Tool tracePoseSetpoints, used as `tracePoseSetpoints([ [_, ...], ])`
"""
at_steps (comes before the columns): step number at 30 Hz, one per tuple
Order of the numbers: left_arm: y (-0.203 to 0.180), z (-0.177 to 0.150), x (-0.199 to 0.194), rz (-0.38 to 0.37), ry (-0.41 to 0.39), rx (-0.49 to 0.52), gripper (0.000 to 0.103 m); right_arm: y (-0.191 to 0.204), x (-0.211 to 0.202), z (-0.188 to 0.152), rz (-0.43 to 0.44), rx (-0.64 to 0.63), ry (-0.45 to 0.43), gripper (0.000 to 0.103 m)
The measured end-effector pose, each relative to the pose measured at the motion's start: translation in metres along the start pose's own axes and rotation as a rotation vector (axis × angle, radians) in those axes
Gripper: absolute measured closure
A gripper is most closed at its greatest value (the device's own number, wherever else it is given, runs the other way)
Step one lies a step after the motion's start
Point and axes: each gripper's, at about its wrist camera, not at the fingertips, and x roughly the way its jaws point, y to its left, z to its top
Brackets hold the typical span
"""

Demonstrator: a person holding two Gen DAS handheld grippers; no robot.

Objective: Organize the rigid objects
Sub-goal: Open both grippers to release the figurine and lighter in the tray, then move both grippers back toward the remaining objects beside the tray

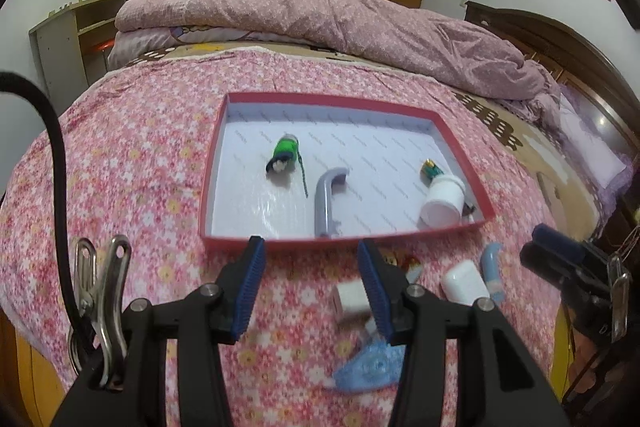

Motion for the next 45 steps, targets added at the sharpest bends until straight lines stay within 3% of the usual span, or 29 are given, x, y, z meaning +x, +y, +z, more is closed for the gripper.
tracePoseSetpoints([
  [5,-0.002,-0.018,-0.005,-0.007,0.022,0.008,0.052,0.001,-0.008,-0.016,-0.010,0.000,0.018,0.048],
  [15,-0.009,-0.049,-0.010,-0.038,0.044,0.044,0.040,0.002,-0.011,-0.048,-0.035,-0.003,0.084,0.048],
  [24,-0.027,-0.068,-0.002,-0.129,0.084,0.091,0.039,0.007,-0.009,-0.072,-0.046,-0.025,0.127,0.048],
  [27,-0.035,-0.074,0.001,-0.143,0.071,0.138,0.033,0.006,-0.007,-0.079,-0.034,-0.020,0.142,0.048],
  [32,-0.048,-0.081,0.011,-0.106,0.067,0.231,0.033,0.003,-0.002,-0.085,-0.029,-0.008,0.160,0.048],
  [45,-0.071,-0.088,0.035,-0.032,0.022,0.309,0.034,-0.008,0.000,-0.089,-0.017,0.043,0.162,0.048],
])
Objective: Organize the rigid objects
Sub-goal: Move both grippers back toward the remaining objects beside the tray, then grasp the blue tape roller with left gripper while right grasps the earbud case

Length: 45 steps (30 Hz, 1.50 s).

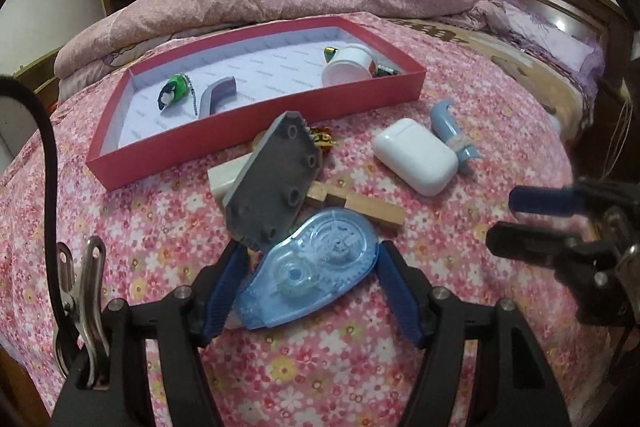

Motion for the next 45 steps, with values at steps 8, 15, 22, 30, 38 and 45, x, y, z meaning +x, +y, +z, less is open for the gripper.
tracePoseSetpoints([
  [8,0.024,-0.010,-0.015,0.073,0.019,-0.062,0.047,0.020,0.004,0.015,0.041,-0.080,-0.026,0.048],
  [15,0.054,-0.019,-0.017,0.090,0.025,-0.164,0.046,0.035,0.021,0.041,0.002,-0.165,-0.061,0.048],
  [22,0.050,-0.021,-0.017,0.105,0.000,-0.136,0.046,0.035,0.034,0.055,-0.026,-0.175,-0.060,0.048],
  [30,0.050,-0.019,-0.016,0.109,-0.002,-0.137,0.045,0.036,0.050,0.056,-0.058,-0.188,-0.033,0.048],
  [38,0.051,-0.021,-0.015,0.093,-0.008,-0.131,0.040,0.040,0.054,0.037,-0.052,-0.161,-0.057,0.047],
  [45,0.051,-0.021,-0.016,0.083,-0.009,-0.121,0.039,0.044,0.053,0.030,-0.069,-0.171,-0.087,0.046],
])
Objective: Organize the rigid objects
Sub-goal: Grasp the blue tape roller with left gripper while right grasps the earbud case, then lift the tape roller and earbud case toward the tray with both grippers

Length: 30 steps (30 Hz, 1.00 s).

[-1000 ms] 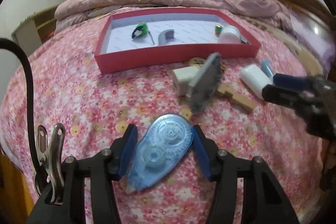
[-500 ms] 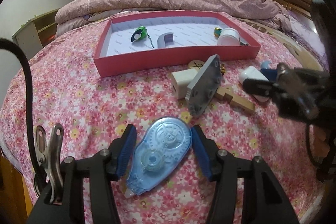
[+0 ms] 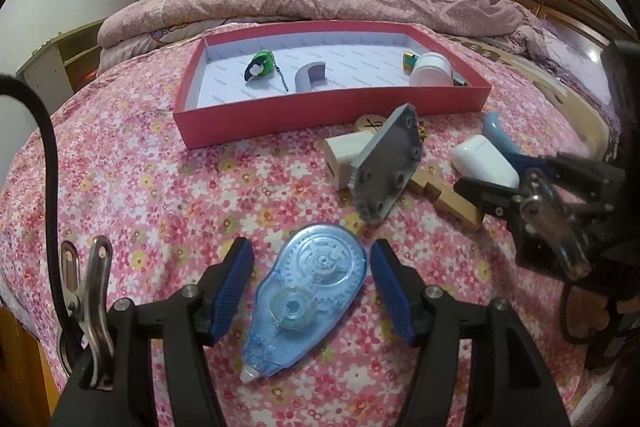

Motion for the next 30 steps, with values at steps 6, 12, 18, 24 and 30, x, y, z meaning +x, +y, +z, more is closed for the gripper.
tracePoseSetpoints([
  [6,-0.003,0.001,-0.002,-0.002,0.000,0.028,0.051,-0.003,-0.001,-0.001,-0.018,0.017,-0.009,0.058],
  [12,0.000,0.003,-0.005,-0.024,0.012,0.002,0.052,-0.005,-0.002,0.000,-0.006,0.025,-0.011,0.058],
  [18,0.007,0.008,-0.006,-0.048,0.031,-0.054,0.059,-0.006,-0.004,0.000,0.012,0.041,0.000,0.059],
  [24,0.007,0.013,-0.016,-0.045,0.006,-0.047,0.059,-0.009,-0.009,-0.001,0.054,0.070,0.001,0.059],
  [30,0.008,0.019,-0.027,-0.036,-0.023,-0.046,0.059,-0.007,-0.015,-0.001,0.081,0.079,-0.006,0.059],
])
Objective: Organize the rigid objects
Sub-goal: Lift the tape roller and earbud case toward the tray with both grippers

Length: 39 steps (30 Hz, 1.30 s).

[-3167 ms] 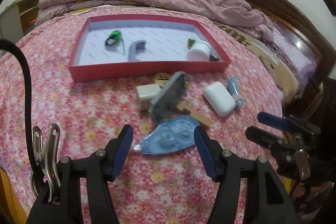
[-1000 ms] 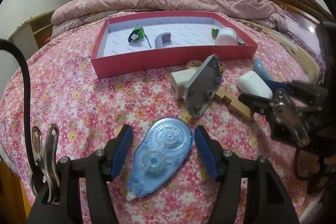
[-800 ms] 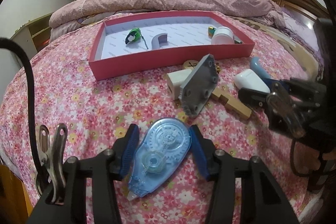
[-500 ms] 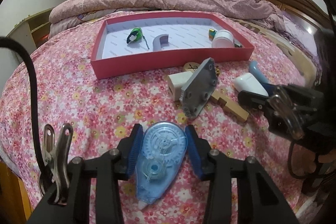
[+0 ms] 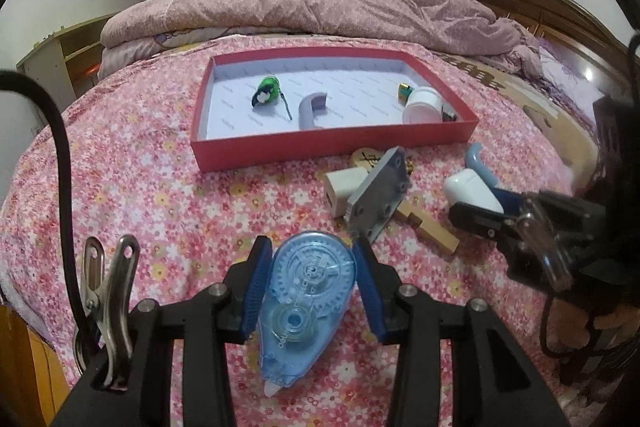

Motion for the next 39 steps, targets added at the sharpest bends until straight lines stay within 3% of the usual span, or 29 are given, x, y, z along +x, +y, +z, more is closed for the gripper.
tracePoseSetpoints([
  [10,0.005,0.013,-0.009,0.013,-0.041,-0.009,0.059,0.001,-0.009,0.003,0.011,0.003,-0.015,0.059],
  [22,0.024,0.056,-0.005,0.035,-0.092,-0.033,0.059,0.000,-0.017,0.019,0.029,0.008,-0.008,0.059],
  [39,0.039,0.112,0.048,0.007,-0.065,-0.006,0.059,-0.010,-0.011,0.072,-0.001,-0.008,0.008,0.059],
])
